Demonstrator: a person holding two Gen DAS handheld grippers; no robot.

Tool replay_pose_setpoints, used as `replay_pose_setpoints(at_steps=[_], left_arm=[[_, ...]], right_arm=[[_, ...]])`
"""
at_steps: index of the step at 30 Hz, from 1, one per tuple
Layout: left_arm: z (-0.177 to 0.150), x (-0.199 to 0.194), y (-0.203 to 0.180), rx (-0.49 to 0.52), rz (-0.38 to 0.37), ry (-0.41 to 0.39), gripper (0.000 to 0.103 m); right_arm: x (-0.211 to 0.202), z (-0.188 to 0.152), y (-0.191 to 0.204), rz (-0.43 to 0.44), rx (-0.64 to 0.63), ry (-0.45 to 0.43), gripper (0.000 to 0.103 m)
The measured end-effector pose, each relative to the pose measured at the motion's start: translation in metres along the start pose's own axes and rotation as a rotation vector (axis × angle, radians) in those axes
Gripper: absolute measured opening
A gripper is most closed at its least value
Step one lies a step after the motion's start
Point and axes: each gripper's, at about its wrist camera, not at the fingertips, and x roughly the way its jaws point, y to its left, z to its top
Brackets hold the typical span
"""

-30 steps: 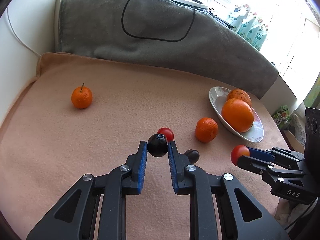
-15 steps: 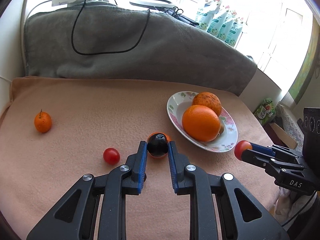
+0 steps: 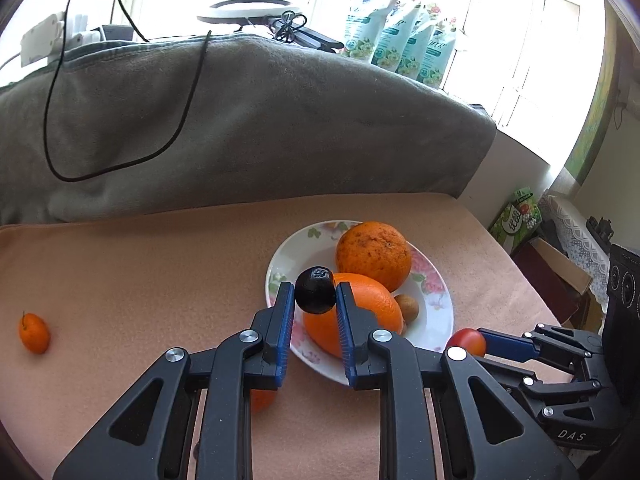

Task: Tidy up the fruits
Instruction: 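Carry the tomato into the bowl and open the right tool while the left tool drops the plum there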

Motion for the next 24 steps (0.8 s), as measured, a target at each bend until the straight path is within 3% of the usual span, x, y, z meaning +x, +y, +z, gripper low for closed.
replay_pose_setpoints(at_steps=[10,24], left_arm=[[0.022,0.030,-0.010,0.027,-0.007,0.020,0.019],[0.024,0.045,-0.012,0.022,-0.003,0.052,0.020]], right_arm=[[0.011,0.004,-0.004,-0.003,-0.001,0.004,0.035],[0.019,0.007,-0.010,0.002,0.003,0.013,0.035]])
